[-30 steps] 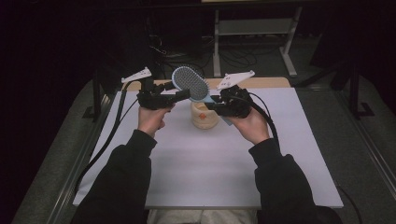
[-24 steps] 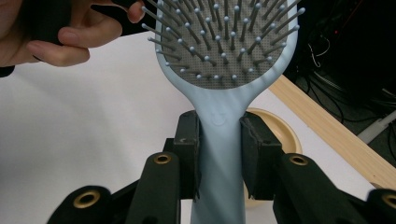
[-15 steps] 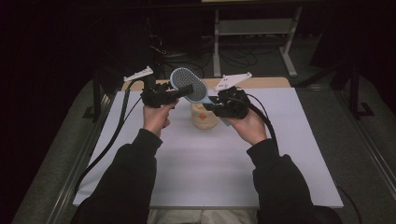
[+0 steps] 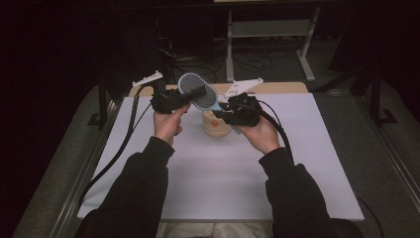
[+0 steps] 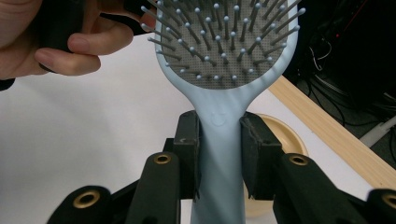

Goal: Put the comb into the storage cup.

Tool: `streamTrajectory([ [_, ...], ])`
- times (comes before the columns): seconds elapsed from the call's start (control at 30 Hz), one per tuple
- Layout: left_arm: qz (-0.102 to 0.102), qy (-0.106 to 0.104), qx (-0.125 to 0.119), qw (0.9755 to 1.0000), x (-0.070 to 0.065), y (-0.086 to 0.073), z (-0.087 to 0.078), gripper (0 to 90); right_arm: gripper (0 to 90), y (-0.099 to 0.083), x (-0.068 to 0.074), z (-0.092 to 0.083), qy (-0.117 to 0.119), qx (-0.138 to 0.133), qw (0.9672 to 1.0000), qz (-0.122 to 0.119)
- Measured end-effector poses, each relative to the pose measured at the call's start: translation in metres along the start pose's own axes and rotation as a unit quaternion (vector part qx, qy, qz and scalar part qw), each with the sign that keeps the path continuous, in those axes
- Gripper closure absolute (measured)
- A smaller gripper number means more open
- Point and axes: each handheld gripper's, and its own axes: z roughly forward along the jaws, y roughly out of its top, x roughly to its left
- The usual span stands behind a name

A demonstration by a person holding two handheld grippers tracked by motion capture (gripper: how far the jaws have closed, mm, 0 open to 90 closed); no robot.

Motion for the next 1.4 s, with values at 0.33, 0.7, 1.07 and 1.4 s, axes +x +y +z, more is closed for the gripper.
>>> streamTrajectory([
  [0.33,-0.009,-0.011,-0.003,0.9999,-0.007,0.009,0.001,51.1,68.6,-0.003,-0.004,0.004,0.007,-0.002,1.0,0.002],
  [0.7,0.033,0.001,0.012,0.9994,-0.019,0.02,0.01,53.8,63.0,-0.004,-0.012,-0.001,0.004,-0.009,0.9994,0.034],
  [1.07,0.063,0.02,0.026,0.9974,-0.019,0.027,0.01,54.1,42.6,-0.017,-0.032,-0.016,-0.004,-0.007,0.997,0.077],
  [1.4,0.063,0.013,0.004,0.9979,-0.021,0.041,0.006,54.1,16.7,-0.038,-0.044,-0.023,-0.011,0.008,0.9944,0.104],
])
